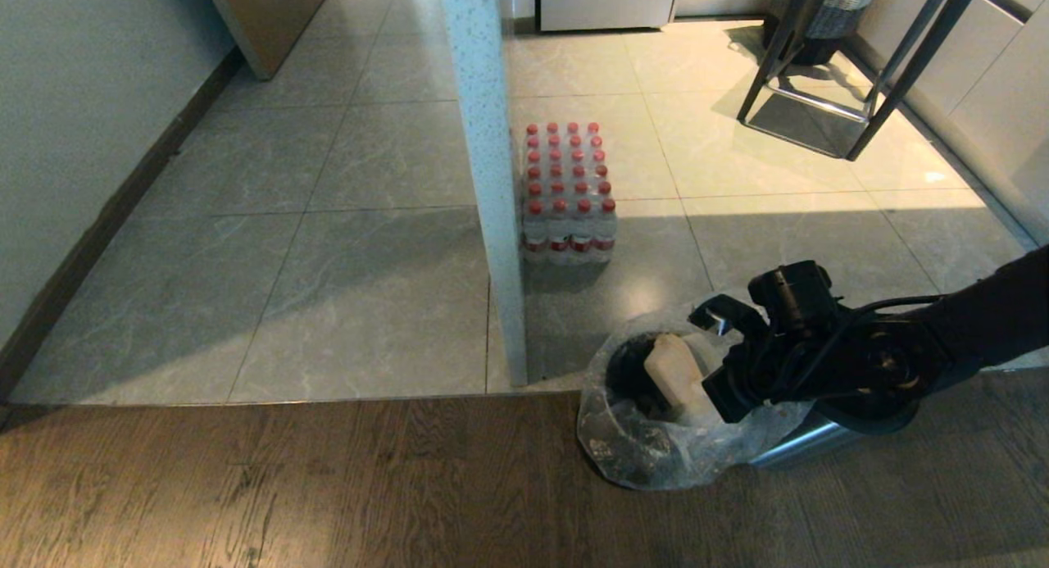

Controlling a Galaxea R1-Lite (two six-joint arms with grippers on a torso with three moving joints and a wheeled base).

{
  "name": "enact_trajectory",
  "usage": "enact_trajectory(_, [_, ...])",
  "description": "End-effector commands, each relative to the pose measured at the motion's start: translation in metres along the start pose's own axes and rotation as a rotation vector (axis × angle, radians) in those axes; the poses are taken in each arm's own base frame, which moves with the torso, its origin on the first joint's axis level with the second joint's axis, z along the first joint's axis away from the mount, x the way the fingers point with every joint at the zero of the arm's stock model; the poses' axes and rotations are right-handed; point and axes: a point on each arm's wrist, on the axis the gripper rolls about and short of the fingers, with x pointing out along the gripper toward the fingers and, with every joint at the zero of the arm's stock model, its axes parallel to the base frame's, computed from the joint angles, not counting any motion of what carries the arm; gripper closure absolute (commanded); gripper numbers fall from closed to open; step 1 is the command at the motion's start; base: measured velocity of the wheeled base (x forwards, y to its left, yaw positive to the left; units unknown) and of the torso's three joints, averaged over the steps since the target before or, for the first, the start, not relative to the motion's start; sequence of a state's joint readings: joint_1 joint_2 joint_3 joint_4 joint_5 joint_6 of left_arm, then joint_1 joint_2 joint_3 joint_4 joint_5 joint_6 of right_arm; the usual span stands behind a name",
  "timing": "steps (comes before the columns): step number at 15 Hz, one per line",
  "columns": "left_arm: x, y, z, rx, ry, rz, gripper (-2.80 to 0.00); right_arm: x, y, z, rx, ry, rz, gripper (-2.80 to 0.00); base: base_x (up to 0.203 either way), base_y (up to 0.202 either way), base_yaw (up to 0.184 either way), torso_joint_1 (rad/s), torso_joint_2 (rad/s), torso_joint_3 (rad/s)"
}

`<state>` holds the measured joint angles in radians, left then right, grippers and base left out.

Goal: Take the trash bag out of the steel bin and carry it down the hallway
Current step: Pick up the trash bag

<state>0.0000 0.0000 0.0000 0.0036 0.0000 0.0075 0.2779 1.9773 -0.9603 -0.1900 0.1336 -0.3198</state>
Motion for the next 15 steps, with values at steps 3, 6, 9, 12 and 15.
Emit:
enact_trajectory(3, [0.0, 0.0, 0.0, 0.0, -0.001, 0.0, 0.0, -0.006, 0.001, 0.0, -0.005, -0.014, -0.001, 0.0, 0.0, 0.0, 0.0, 0.0, 0.0, 0.0])
enact_trajectory(6, [0.0, 0.0, 0.0, 0.0, -0.001, 0.0, 0.0, -0.003, 0.002, -0.002, -0.013, -0.009, 0.034, -2.8, 0.0, 0.0, 0.0, 0.0, 0.0, 0.0])
enact_trajectory(9, [0.0, 0.0, 0.0, 0.0, -0.001, 0.0, 0.0, 0.001, 0.003, -0.003, -0.009, -0.013, 0.041, -2.8, 0.0, 0.0, 0.0, 0.0, 0.0, 0.0])
enact_trajectory(12, [0.0, 0.0, 0.0, 0.0, -0.001, 0.0, 0.0, -0.003, 0.002, 0.002, -0.013, -0.037, 0.032, -2.8, 0.0, 0.0, 0.0, 0.0, 0.0, 0.0])
enact_trajectory(15, [0.0, 0.0, 0.0, 0.0, -0.001, 0.0, 0.0, -0.009, 0.007, 0.002, 0.036, -0.038, 0.056, -2.8, 0.0, 0.0, 0.0, 0.0, 0.0, 0.0])
